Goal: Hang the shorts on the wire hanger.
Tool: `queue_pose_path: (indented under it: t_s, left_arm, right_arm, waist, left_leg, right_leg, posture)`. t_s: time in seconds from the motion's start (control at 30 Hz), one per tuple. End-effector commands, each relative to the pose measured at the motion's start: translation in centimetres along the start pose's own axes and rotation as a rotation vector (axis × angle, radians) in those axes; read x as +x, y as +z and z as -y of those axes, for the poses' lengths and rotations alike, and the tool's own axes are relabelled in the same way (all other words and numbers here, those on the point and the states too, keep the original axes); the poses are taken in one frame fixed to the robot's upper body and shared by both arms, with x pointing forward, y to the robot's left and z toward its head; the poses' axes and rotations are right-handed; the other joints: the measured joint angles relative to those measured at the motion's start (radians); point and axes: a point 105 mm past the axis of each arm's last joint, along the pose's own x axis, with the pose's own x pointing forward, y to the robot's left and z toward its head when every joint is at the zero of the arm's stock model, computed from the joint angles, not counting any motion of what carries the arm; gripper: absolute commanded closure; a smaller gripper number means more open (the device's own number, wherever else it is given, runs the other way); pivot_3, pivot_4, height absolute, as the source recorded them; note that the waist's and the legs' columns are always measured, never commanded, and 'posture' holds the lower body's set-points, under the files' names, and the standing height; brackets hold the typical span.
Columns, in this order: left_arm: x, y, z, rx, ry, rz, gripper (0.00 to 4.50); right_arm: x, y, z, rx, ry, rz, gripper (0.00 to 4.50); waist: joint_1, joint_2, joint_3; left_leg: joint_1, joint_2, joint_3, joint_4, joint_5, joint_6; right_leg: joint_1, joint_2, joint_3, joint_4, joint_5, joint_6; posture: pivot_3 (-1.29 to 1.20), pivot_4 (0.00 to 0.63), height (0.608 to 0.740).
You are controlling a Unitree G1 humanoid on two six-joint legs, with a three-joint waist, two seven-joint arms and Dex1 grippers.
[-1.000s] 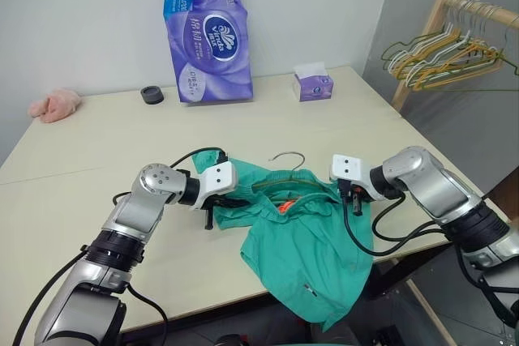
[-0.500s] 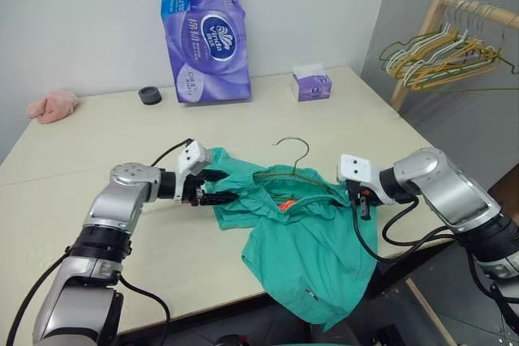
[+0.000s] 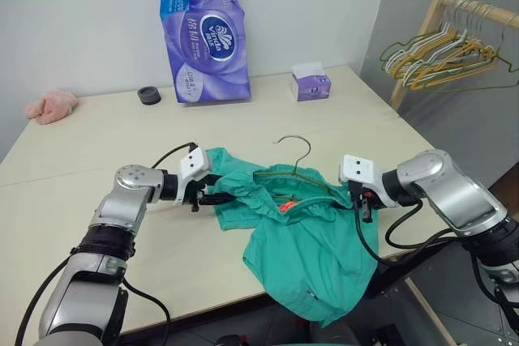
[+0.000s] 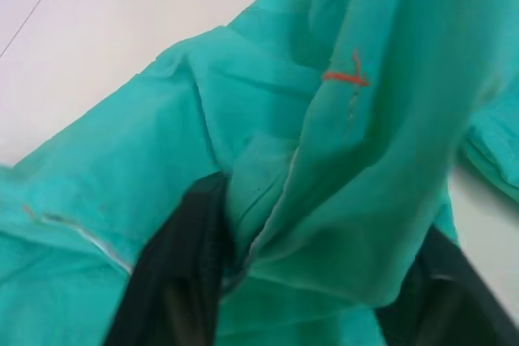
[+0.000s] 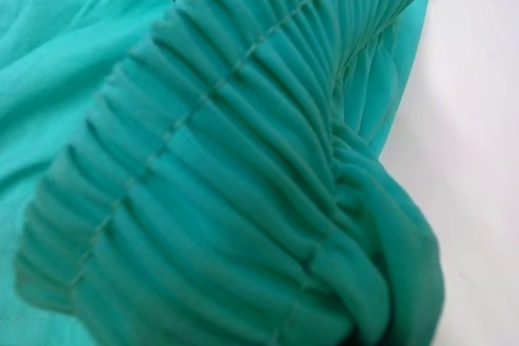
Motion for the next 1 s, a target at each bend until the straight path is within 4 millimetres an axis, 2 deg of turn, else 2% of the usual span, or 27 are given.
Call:
queue_pose_path:
  t_s: [0.03,0.13,0.57,0.83,1.0]
  left_arm:
    - [-0.1,1.8,-1.1,0.078,0.048,0.038,3.48]
    - [-0.3,1.7,-1.4,0.098,0.062,0.029,4.46]
    - [-1.0,0.9,-3.9,0.172,0.218,-0.026,4.46]
    - [-0.8,0.6,-4.5,0.179,0.252,-0.053,4.46]
    - [-0.5,0.2,-4.3,0.168,0.257,-0.066,4.46]
  right_arm:
    - [-1.0,0.9,0.2,-0.023,-0.025,0.033,4.5]
    - [-1.1,0.7,0.0,-0.019,-0.023,0.026,4.5]
    - [-2.3,-1.6,-1.5,0.018,-0.013,-0.018,4.5]
    - [-2.6,-1.1,-2.4,0.005,-0.003,0.002,4.5]
    - [-2.3,-0.1,-2.4,0.03,-0.017,0.059,4.5]
  waist:
    - [-0.001,0.0,0.0]
    - [-0.005,0.0,0.0]
    - [-0.008,0.0,0.0]
    - [-0.007,0.0,0.0]
    - [-0.008,0.0,0.0]
  left_leg:
    - [0.0,0.0,0.0,0.0,0.0,0.0]
    - [0.0,0.0,0.0,0.0,0.0,0.0]
    - [-0.001,-0.001,0.0,0.0,-0.001,0.002]
    - [-0.001,-0.001,0.0,0.0,-0.001,0.002]
    - [-0.001,-0.001,0.0,0.0,-0.001,0.002]
  right_leg:
    - [0.0,0.0,0.0,0.0,0.0,0.0]
    - [0.0,0.0,0.0,0.0,0.0,0.0]
    - [0.0,-0.002,0.0,0.0,0.0,0.0]
    - [0.0,-0.002,0.0,0.0,0.0,0.0]
    - [0.0,-0.002,-0.001,0.0,0.0,0.0]
  posture:
    - [-0.25,0.0,0.74]
    - [-0.25,0.0,0.74]
    - [-0.25,0.0,0.74]
    - [-0.25,0.0,0.74]
    - [-0.25,0.0,0.74]
